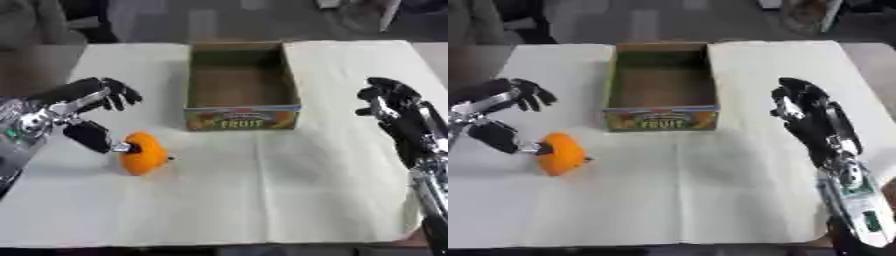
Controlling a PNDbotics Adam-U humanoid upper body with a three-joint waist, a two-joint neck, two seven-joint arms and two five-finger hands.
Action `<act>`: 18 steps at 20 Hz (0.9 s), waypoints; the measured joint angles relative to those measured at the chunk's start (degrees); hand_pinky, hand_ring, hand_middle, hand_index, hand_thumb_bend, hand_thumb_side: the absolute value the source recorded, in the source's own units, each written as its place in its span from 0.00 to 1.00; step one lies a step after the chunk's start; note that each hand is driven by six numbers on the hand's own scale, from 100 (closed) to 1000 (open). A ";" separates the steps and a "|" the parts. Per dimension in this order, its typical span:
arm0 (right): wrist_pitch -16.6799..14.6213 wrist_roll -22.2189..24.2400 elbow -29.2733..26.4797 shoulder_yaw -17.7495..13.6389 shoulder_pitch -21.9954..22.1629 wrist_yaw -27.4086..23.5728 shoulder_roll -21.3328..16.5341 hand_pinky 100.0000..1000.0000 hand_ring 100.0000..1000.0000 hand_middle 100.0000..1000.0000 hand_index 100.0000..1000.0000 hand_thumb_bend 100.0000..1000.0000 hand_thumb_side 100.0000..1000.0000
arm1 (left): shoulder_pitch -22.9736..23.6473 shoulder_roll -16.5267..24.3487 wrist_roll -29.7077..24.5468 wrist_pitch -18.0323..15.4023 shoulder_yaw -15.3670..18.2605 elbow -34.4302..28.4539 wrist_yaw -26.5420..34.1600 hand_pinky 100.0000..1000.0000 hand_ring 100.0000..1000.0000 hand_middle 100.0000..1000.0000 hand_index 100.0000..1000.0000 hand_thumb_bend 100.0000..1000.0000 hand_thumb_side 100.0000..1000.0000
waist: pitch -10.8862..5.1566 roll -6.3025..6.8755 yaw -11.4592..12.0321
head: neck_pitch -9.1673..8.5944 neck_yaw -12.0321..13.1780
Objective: Pick up objects on the table and place them in the box.
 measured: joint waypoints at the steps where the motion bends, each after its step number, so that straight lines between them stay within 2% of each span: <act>1: 0.00 0.00 0.00 0.00 0.00 0.00 0.00 0.60 0.75 0.59 0.76 0.00 0.29 | -0.18 -0.30 -0.30 -0.20 -0.16 0.53 -0.39 0.67 0.68 0.70 0.83 0.65 0.26 | 0.00 0.00 0.00 | 0.00 0.01; 8: 0.07 0.07 0.00 0.01 0.01 0.00 0.00 0.60 0.75 0.59 0.76 0.00 0.30 | -1.27 -2.25 -2.65 -1.52 -1.09 3.62 -2.87 0.67 0.68 0.71 0.83 0.66 0.28 | 0.00 -0.01 -0.34 | 0.00 0.03; 18: 0.10 0.11 0.00 0.02 0.03 0.00 0.00 0.60 0.75 0.59 0.76 0.00 0.30 | -2.40 -5.13 -3.12 -2.60 -2.12 7.69 -8.52 0.66 0.67 0.70 0.83 0.68 0.20 | 0.00 -0.01 -0.79 | 0.00 0.42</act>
